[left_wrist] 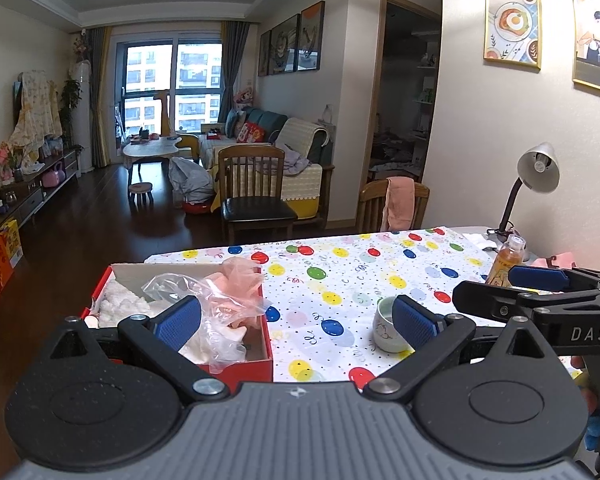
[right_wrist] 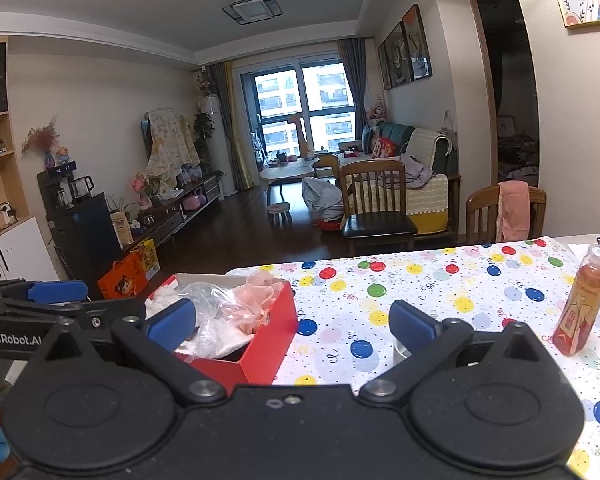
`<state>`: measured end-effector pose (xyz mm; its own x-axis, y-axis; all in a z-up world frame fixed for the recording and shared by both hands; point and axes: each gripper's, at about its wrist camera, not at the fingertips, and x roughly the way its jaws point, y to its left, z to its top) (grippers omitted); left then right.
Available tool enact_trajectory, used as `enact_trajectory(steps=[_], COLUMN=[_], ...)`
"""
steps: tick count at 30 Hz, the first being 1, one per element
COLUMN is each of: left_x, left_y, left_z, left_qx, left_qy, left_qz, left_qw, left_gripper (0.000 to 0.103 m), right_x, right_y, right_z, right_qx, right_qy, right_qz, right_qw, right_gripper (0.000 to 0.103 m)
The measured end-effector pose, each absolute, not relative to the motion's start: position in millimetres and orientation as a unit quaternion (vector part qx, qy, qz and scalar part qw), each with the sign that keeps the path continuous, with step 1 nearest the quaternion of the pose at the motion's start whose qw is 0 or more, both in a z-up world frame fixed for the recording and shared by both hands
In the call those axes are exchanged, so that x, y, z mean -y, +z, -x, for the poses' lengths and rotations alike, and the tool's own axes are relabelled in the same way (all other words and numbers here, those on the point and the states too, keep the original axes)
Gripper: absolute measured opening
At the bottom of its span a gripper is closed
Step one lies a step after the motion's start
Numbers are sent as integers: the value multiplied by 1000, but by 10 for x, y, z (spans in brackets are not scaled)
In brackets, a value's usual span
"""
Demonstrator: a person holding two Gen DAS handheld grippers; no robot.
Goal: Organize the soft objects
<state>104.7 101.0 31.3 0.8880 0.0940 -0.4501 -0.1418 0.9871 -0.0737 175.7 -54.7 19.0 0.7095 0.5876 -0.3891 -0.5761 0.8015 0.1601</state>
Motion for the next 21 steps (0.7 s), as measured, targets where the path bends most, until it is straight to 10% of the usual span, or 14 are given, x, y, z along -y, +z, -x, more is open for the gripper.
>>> enact_trajectory(steps=[21], left_x=[-901], left_y=[294], left_z=[-1114], left_qx=[-234], left_qy=[58], left_qz=[63], left_qw=[968], left_gripper=[102], right_x=[695], right_y=[219], right_z=[-1749], right_qx=[-218], right_qy=[307], right_qz=[-15], right_qw=[926], right_gripper=[103])
